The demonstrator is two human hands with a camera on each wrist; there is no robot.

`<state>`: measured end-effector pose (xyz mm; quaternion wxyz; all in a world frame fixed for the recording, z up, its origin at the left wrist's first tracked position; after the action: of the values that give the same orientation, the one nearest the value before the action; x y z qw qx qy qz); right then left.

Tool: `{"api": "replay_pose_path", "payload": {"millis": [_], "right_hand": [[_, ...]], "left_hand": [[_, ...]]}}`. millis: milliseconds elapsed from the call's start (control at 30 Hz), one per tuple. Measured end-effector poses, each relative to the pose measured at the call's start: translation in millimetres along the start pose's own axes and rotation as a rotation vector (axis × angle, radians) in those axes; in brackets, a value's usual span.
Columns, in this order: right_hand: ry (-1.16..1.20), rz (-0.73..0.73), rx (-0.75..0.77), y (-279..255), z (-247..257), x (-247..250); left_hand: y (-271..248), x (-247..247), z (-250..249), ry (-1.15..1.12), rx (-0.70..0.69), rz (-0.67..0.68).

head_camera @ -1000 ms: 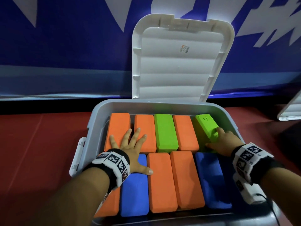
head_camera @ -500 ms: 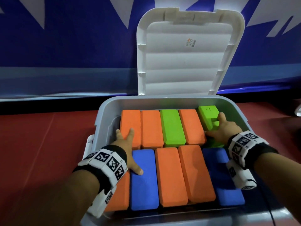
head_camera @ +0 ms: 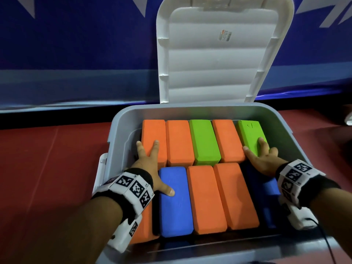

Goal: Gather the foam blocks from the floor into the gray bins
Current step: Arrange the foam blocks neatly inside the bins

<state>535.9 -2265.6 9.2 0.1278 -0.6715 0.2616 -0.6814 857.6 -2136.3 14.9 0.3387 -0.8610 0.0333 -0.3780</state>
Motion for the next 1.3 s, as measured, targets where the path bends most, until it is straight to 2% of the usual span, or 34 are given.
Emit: {"api": "replay_pose_path", "payload": {"millis": [100,200,267,367,433,567,700,833,900,1067,1167,1300], "right_hand": [[0.042,0.030,0.007,-9.5,0.0,0.6],[0.011,0.168,0.084,-29.4,-0.7,-1.4],[0.015,0.204,0.134,-47.6,-3.6,0.1],[-0.268,0.291,0.161,-71.2,-21.8,-18.0],[-0.357,0.319,0.144,-70.5,-34.2,-32.3],[-0.253,0.428,0.087,-61.4,-32.4,-42.8],[-0.276,0.418,0.045,-66.1,-28.3,-38.6],[-0.338,0.340,0.052,-61.8,-27.4,-38.2],[-0.292,0.343,0.068,-62.7,-24.3,-36.8],[-0.206,0.269,0.092,-65.8,-21.6,-22.3],[-0.250,0.226,0.099,-55.3,-38.9,-6.2],[-0.300,0.211,0.049,-38.2,-68.6,3.6]], "left_hand": [[-2.9,0.0,-1.7,-0.011,0.006,0.000],[-8.4,-0.4,3.0,-0.030,0.030,-0.016],[-16.8,1.4,9.2,0.018,0.067,-0.070],[-35.0,12.0,16.2,-0.010,0.107,-0.112],[-43.4,18.9,21.2,0.024,0.136,-0.031],[-47.1,24.1,29.5,0.240,0.177,0.049],[-37.8,-9.5,49.7,0.172,0.205,0.197],[-37.9,-19.0,60.2,-0.055,0.244,0.233],[-39.2,-23.9,59.5,-0.156,0.268,0.250],[-35.3,-24.7,45.9,-0.226,0.205,0.138],[-35.7,-33.3,27.6,-0.281,0.145,0.159],[-28.1,-72.0,1.3,-0.330,0.069,0.177]]}}
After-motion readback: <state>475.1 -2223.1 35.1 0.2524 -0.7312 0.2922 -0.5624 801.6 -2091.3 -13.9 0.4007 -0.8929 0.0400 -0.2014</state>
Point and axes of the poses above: each hand's wrist, its own y-axis towards the middle knuckle, its own x-axis out of the back of the hand, z = x × y, the point moved 9 cm from there along y, towards the middle knuckle, and after that the axes turned 15 degrees about -y, right-handed, at the moved point
